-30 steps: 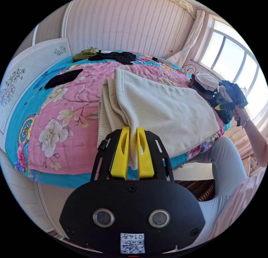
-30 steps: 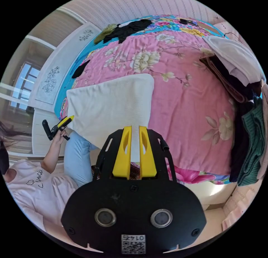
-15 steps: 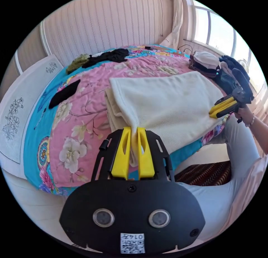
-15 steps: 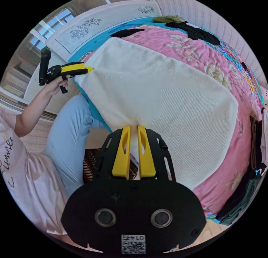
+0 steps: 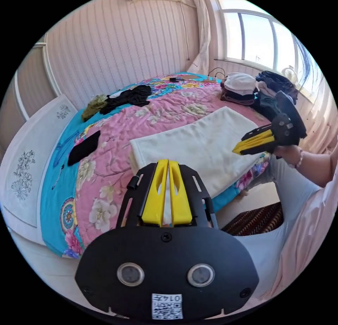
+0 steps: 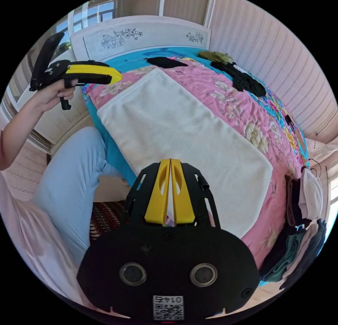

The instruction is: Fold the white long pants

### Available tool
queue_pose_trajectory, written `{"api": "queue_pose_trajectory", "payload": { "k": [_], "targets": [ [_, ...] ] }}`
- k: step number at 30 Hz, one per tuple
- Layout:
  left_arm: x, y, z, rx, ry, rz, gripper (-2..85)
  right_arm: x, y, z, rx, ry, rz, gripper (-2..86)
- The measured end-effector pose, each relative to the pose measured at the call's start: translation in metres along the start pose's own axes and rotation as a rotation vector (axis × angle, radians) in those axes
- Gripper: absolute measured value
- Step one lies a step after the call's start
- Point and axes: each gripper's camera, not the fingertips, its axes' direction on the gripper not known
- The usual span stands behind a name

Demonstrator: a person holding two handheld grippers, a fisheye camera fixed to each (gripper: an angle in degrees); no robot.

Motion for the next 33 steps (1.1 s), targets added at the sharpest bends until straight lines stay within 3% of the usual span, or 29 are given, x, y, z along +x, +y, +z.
{"api": "queue_pose_trajectory", "payload": {
  "k": [2, 6, 11, 14, 16, 18, 25, 30, 33],
  "targets": [
    [0.036, -0.029, 0.037, 0.015, 0.142, 0.029, -1.0, -0.005, -0.001, 0.044, -0.191, 0.016, 0.059, -0.5],
    [0.088, -0.072, 0.108, -0.024, 0.299, 0.074, -1.0, -0.014, 0.009, 0.054, -0.177, 0.109, 0.07, -0.5],
    [0.131, -0.132, 0.196, -0.212, 0.173, 0.189, -1.0, 0.005, 0.02, 0.034, -0.201, 0.026, 0.073, -0.5],
    [0.128, -0.166, 0.202, -0.134, 0.143, 0.162, -1.0, 0.018, 0.035, 0.009, -0.13, -0.053, 0.097, -0.5],
    [0.131, -0.177, 0.226, -0.185, 0.139, 0.174, -1.0, 0.021, 0.045, 0.032, -0.255, -0.079, 0.089, -0.6],
    [0.136, -0.175, 0.269, -0.308, 0.169, 0.204, -1.0, 0.026, 0.059, 0.046, -0.206, -0.063, 0.135, -0.7],
    [0.118, -0.188, 0.272, -0.224, 0.282, 0.089, -0.9, 0.059, 0.098, 0.03, -0.133, -0.112, 0.168, -0.6],
    [0.12, -0.228, 0.24, -0.083, 0.333, 0.109, -0.3, 0.095, 0.157, -0.018, 0.056, -0.281, 0.247, 0.2],
    [0.153, -0.26, 0.242, -0.059, 0.455, 0.189, 3.4, 0.138, 0.216, -0.057, 0.28, -0.236, 0.473, 2.1]
  ]
}}
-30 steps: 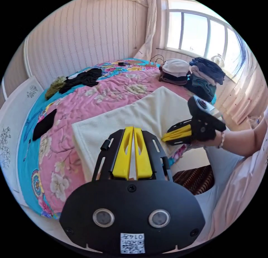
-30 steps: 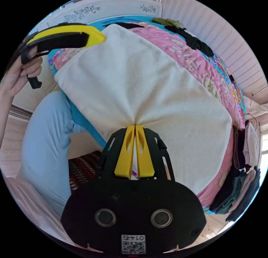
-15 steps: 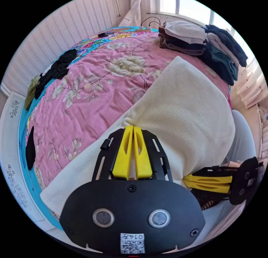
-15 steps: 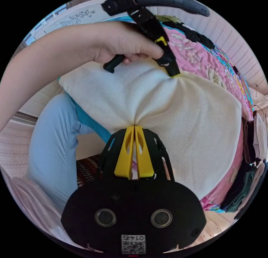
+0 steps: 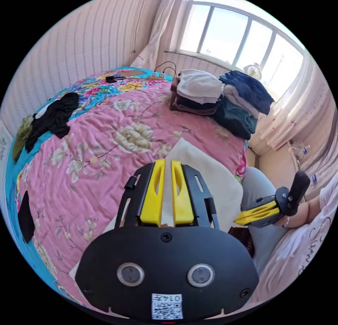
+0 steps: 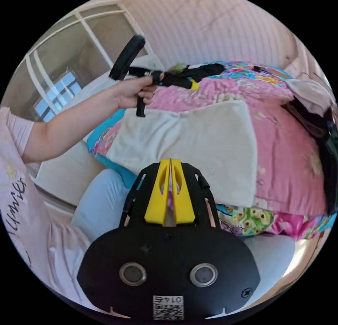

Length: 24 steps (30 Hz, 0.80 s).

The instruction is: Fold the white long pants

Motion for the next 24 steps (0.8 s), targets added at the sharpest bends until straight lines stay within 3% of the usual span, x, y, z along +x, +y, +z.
{"api": "queue_pose_trajectory", "payload": {
  "k": [2, 4, 8, 13, 16, 20, 24],
  "targets": [
    [0.022, -0.026, 0.028, -0.037, 0.033, 0.074, 5.3, 0.052, 0.033, -0.048, 0.286, 0.045, 0.287, 7.5],
    [0.037, -0.043, 0.053, -0.078, 0.055, 0.093, 6.6, 0.081, 0.062, -0.066, 0.451, 0.026, 0.438, 13.0],
    [0.063, -0.077, 0.094, -0.126, 0.036, 0.103, 9.2, 0.116, 0.076, -0.062, 0.317, 0.2, 0.541, 16.5],
    [0.065, -0.098, 0.138, -0.253, -0.065, 0.088, 7.1, 0.158, 0.085, -0.036, 0.187, -0.01, 0.658, 14.3],
    [0.06, -0.09, 0.154, -0.259, -0.118, 0.079, 5.9, 0.174, 0.092, -0.036, 0.221, -0.108, 0.688, 13.8],
    [0.063, -0.097, 0.131, -0.209, -0.152, 0.049, 8.8, 0.175, 0.094, -0.036, 0.224, -0.095, 0.673, 13.4],
    [0.063, -0.107, 0.127, -0.279, -0.296, 0.096, 12.6, 0.176, 0.095, -0.031, 0.229, -0.099, 0.672, 13.2]
  ]
}}
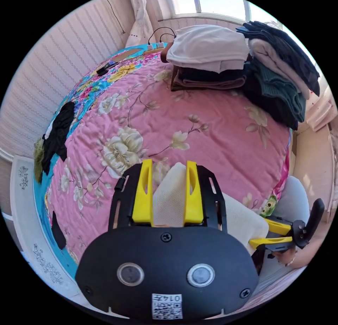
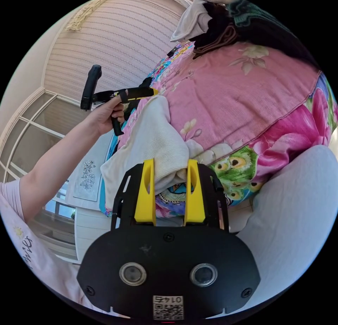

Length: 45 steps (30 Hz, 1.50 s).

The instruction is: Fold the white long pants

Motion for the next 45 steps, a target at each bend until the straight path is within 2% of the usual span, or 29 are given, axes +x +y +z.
{"api": "queue_pose_trajectory", "payload": {
  "k": [3, 8, 12, 16, 21, 24, 26, 28, 31, 32, 39, 42, 45],
  "targets": [
    [-0.003, 0.002, 0.018, -0.102, 0.056, -0.004, 9.3, -0.002, 0.002, 0.004, -0.001, 0.0, -0.004, 12.6],
    [-0.038, 0.028, 0.001, -0.065, 0.226, -0.107, 2.3, -0.025, 0.009, 0.009, 0.01, 0.016, -0.1, 9.6],
    [-0.077, 0.063, -0.051, 0.052, 0.244, -0.152, 0.9, -0.067, 0.021, 0.003, 0.091, -0.017, -0.275, 8.7],
    [-0.144, 0.142, -0.124, 0.189, 0.288, -0.244, 0.2, -0.127, 0.041, 0.005, 0.126, -0.15, -0.499, 8.1],
    [-0.223, 0.282, -0.193, 0.318, 0.342, -0.462, -0.3, -0.228, 0.073, 0.047, 0.028, -0.275, -0.816, 7.8],
    [-0.259, 0.371, -0.229, 0.382, 0.256, -0.589, -0.1, -0.303, 0.097, 0.092, -0.048, -0.377, -1.003, 8.1],
    [-0.279, 0.429, -0.231, 0.335, 0.14, -0.67, 0.3, -0.355, 0.117, 0.146, -0.153, -0.369, -1.089, 8.8],
    [-0.293, 0.47, -0.225, 0.275, 0.106, -0.784, -0.6, -0.378, 0.134, 0.198, -0.265, -0.335, -1.116, 10.0],
    [-0.292, 0.53, -0.228, 0.319, 0.125, -0.867, -0.9, -0.391, 0.156, 0.283, -0.603, -0.239, -1.085, 10.6],
    [-0.284, 0.549, -0.231, 0.338, 0.15, -0.863, -0.9, -0.392, 0.16, 0.294, -0.657, -0.287, -1.063, 10.3],
    [-0.203, 0.612, -0.27, 0.389, 0.161, -0.759, -0.2, -0.4, 0.156, 0.272, -0.608, -0.41, -1.089, 10.3],
    [-0.161, 0.624, -0.287, 0.422, 0.171, -0.703, 3.0, -0.406, 0.131, 0.273, -0.565, -0.326, -1.08, 9.7],
    [-0.127, 0.621, -0.298, 0.381, 0.136, -0.634, 5.6, -0.421, 0.113, 0.289, -0.582, -0.258, -1.085, 7.8]
  ]
}}
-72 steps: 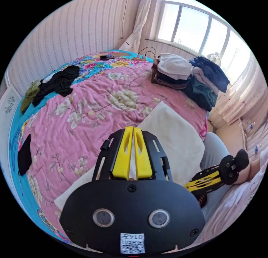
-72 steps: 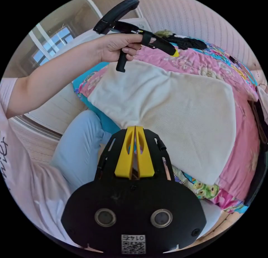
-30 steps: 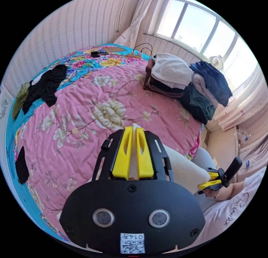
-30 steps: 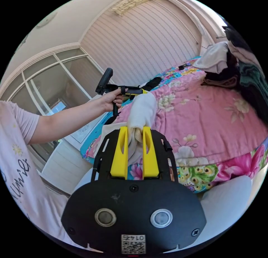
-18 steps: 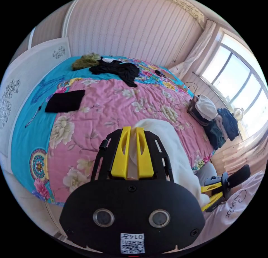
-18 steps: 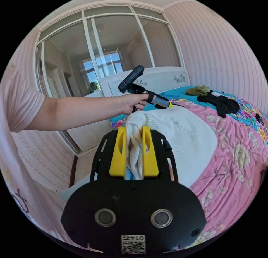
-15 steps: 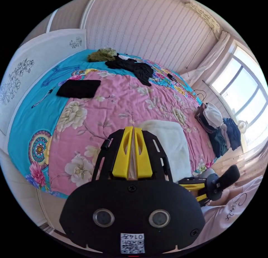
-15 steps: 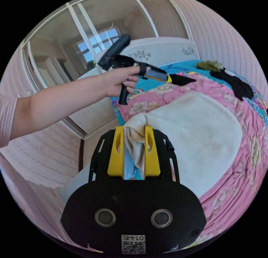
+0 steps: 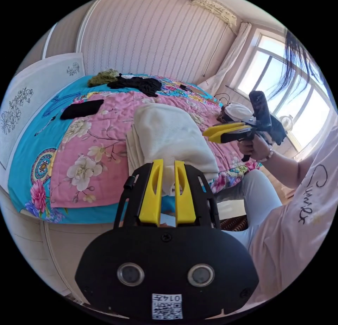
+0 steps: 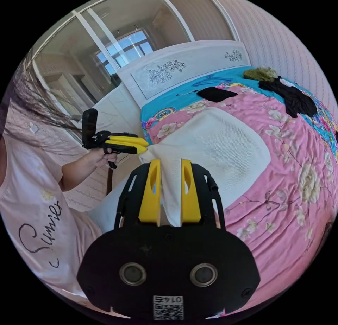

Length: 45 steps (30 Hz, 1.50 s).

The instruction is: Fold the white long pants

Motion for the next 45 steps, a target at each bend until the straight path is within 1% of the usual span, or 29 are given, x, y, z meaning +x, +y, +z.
{"api": "queue_pose_trajectory", "payload": {
  "k": [2, 3, 5, 7, 8, 10, 12, 13, 15, 16, 17, 18, 19, 22, 24, 26, 27, 30, 31, 32, 35, 37, 38, 39, 42, 45],
  "targets": [
    [0.018, 0.008, -0.007, -0.013, -0.079, 0.039, 6.2, -0.009, -0.016, 0.026, -0.106, -0.073, -0.053, 6.3],
    [0.022, 0.01, -0.008, -0.011, -0.087, 0.052, 6.3, -0.013, -0.018, 0.035, -0.132, -0.088, -0.067, 6.3],
    [0.037, 0.017, -0.005, -0.038, -0.139, 0.123, 6.2, -0.028, -0.025, 0.066, -0.188, -0.056, -0.1, 6.3],
    [0.043, 0.024, 0.003, -0.096, -0.194, 0.178, 5.7, -0.03, -0.034, 0.079, -0.175, 0.021, -0.073, 6.2],
    [0.045, 0.028, 0.006, -0.132, -0.217, 0.2, 4.9, -0.028, -0.042, 0.079, -0.13, 0.03, -0.053, 5.7],
    [0.047, 0.034, 0.004, -0.146, -0.232, 0.224, 1.4, -0.02, -0.055, 0.074, -0.051, 0.051, 0.002, 4.0],
    [0.046, 0.04, -0.001, -0.145, -0.222, 0.245, -0.1, -0.011, -0.068, 0.072, -0.02, 0.117, 0.027, 2.1],
    [0.044, 0.043, -0.002, -0.156, -0.221, 0.252, -0.5, -0.003, -0.076, 0.076, -0.034, 0.185, 0.046, 1.2],
    [0.04, 0.047, 0.004, -0.206, -0.23, 0.28, -0.8, 0.008, -0.087, 0.087, -0.113, 0.291, 0.076, 0.4],
    [0.036, 0.052, 0.012, -0.257, -0.246, 0.313, -0.8, 0.015, -0.092, 0.098, -0.17, 0.388, 0.075, 0.0],
    [0.031, 0.058, 0.02, -0.288, -0.248, 0.334, -0.8, 0.022, -0.092, 0.112, -0.22, 0.408, 0.028, -0.1],
    [0.027, 0.061, 0.023, -0.289, -0.23, 0.334, -0.7, 0.026, -0.092, 0.118, -0.226, 0.389, 0.034, -0.2],
    [0.02, 0.063, 0.021, -0.267, -0.165, 0.31, -0.6, 0.034, -0.092, 0.125, -0.214, 0.375, 0.069, -0.3],
    [0.012, 0.059, -0.012, -0.17, -0.04, 0.244, 1.2, 0.038, -0.1, 0.131, -0.214, 0.415, 0.089, -0.4],
    [0.019, 0.057, -0.037, -0.121, 0.003, 0.224, 2.6, 0.034, -0.106, 0.129, -0.217, 0.427, 0.09, -0.4],
    [0.039, 0.055, -0.058, -0.051, 0.035, 0.254, 3.6, 0.022, -0.109, 0.127, -0.189, 0.341, 0.038, -0.4],
    [0.045, 0.054, -0.058, -0.045, 0.037, 0.268, 3.8, 0.02, -0.11, 0.128, -0.182, 0.313, 0.036, -0.4],
    [0.073, 0.049, -0.03, -0.083, -0.019, 0.338, 5.0, 0.017, -0.111, 0.139, -0.186, 0.205, 0.043, -0.4],
    [0.078, 0.049, -0.011, -0.143, -0.055, 0.349, 5.0, 0.019, -0.111, 0.147, -0.216, 0.19, 0.046, -0.4],
    [0.082, 0.049, 0.005, -0.205, -0.082, 0.366, 4.5, 0.021, -0.112, 0.15, -0.225, 0.2, 0.043, -0.4],
    [0.088, 0.055, 0.022, -0.327, -0.084, 0.423, 1.5, 0.03, -0.118, 0.142, -0.209, 0.22, 0.054, -0.4],
    [0.089, 0.058, 0.027, -0.377, -0.082, 0.462, 0.6, 0.037, -0.12, 0.138, -0.202, 0.278, 0.058, -0.4],
    [0.086, 0.059, 0.031, -0.394, -0.066, 0.458, 0.5, 0.044, -0.121, 0.141, -0.219, 0.252, 0.054, -0.4],
    [0.084, 0.058, 0.031, -0.397, -0.054, 0.451, 0.4, 0.048, -0.121, 0.144, -0.227, 0.246, 0.061, -0.4],
    [0.075, 0.052, 0.014, -0.316, 0.007, 0.39, 0.5, 0.061, -0.121, 0.147, -0.241, 0.278, 0.072, -0.4],
    [0.067, 0.047, -0.023, -0.236, 0.033, 0.312, -0.6, 0.062, -0.135, 0.127, -0.249, 0.212, 0.06, -0.4]
  ]
}}
